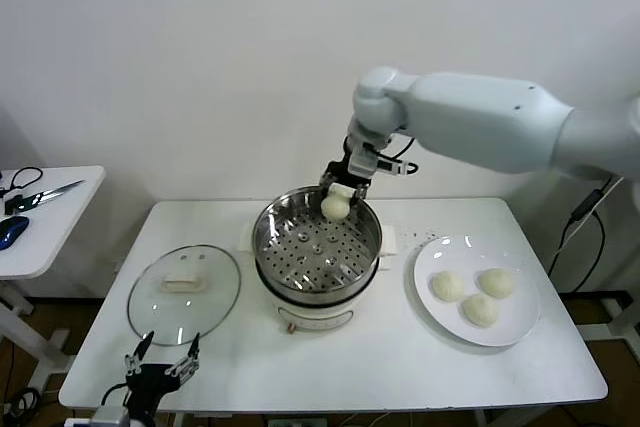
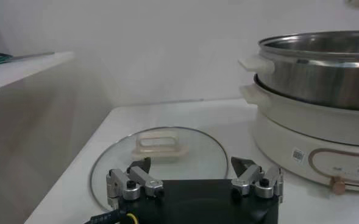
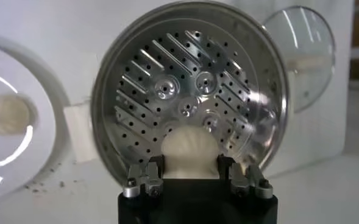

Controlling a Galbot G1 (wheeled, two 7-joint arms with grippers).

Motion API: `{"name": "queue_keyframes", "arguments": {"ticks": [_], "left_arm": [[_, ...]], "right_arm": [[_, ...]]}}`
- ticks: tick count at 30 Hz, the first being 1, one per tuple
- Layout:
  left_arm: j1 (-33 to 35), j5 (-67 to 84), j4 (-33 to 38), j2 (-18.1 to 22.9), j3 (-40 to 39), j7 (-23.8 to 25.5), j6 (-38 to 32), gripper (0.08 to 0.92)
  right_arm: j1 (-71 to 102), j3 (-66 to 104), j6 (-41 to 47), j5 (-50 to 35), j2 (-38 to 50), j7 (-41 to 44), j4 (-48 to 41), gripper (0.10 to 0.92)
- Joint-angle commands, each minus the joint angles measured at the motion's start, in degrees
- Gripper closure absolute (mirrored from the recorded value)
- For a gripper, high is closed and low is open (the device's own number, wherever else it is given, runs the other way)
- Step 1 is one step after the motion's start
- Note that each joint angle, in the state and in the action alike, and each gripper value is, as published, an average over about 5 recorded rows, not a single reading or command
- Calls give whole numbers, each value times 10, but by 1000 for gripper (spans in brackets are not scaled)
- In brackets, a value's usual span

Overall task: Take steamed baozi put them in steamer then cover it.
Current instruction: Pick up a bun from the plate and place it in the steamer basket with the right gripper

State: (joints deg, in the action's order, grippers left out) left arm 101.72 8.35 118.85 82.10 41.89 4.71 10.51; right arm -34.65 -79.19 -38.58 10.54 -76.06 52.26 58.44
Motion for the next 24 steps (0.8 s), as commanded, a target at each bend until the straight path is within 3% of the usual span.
{"name": "queue_keyframes", "arguments": {"ticks": [1, 13, 18, 24], "left_arm": [[-1, 0, 0, 2, -1, 0, -1, 177], [-5, 1, -7, 2, -1, -2, -8, 177], [-4, 0, -4, 3, -2, -2, -8, 177], [-1, 0, 6, 5, 0, -2, -6, 177]], "right_arm": [[86, 35, -75, 118, -66, -31, -125, 448], [123, 62, -79, 157, -114, -53, -204, 439], [117, 57, -85, 137, -119, -54, -202, 325], [35, 32, -87, 7, -82, -17, -131, 209]]}}
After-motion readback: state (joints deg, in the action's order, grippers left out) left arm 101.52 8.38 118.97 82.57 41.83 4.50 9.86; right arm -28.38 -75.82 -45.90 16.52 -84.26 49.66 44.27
